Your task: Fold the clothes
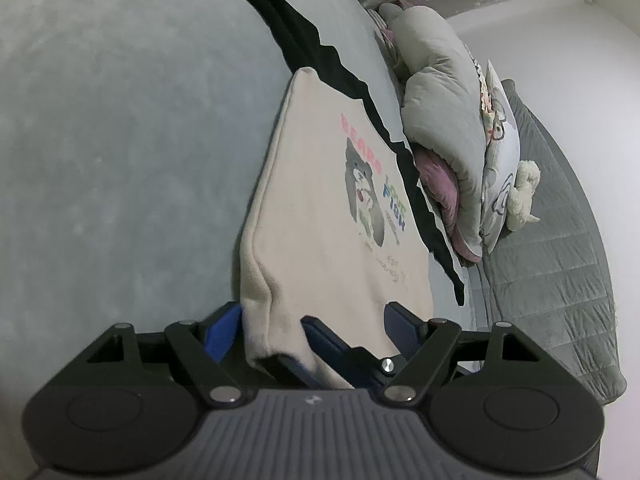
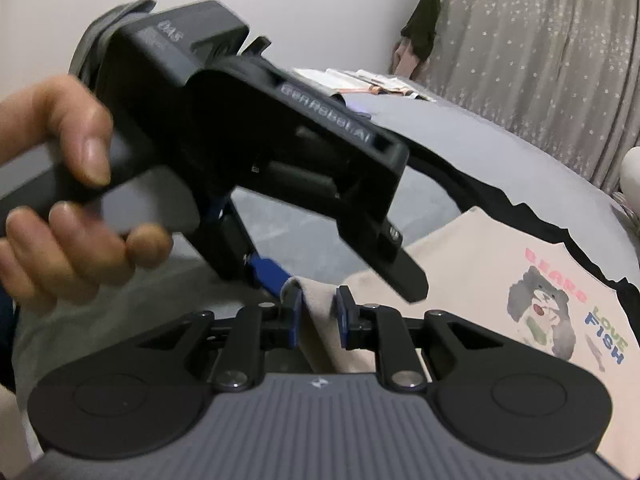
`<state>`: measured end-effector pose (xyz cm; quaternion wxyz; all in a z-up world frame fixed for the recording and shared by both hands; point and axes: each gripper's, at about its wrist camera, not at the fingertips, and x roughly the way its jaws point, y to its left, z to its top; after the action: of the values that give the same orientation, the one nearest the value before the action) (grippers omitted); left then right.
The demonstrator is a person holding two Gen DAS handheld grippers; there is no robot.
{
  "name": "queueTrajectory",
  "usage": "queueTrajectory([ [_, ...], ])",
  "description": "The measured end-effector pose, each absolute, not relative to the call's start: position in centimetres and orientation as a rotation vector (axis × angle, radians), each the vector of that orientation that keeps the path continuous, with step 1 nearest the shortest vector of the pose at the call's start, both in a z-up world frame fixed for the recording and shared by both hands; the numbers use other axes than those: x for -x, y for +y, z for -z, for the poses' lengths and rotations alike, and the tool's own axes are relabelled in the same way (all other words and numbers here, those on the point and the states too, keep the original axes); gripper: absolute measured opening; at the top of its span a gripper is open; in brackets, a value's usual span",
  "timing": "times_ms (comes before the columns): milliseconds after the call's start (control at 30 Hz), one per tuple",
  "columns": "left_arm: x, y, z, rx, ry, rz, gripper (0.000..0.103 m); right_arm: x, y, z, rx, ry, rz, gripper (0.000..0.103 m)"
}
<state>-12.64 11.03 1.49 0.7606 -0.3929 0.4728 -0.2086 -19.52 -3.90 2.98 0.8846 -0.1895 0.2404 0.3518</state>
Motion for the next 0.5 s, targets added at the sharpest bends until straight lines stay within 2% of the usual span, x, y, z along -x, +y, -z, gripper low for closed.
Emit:
queueTrajectory([
  [100, 13.0, 11.2, -1.5, 0.883, 1.030, 0.459, 0.078, 20.1, -3.2, -2.6, 0.404, 0.495, -0.757, 0.011],
  [267, 14.2, 12.3, -1.7, 0.955, 1.021, 0.443, 0.073, 20.9, -3.3, -2.8, 0.361, 0.495, -0.783, 0.011],
  [500, 17.4, 13.3, -3.4, 0.961, 0.977, 0.448, 0.073, 22.6, -3.7, -4.2, 0.309, 0.494, -0.862, 0.011],
])
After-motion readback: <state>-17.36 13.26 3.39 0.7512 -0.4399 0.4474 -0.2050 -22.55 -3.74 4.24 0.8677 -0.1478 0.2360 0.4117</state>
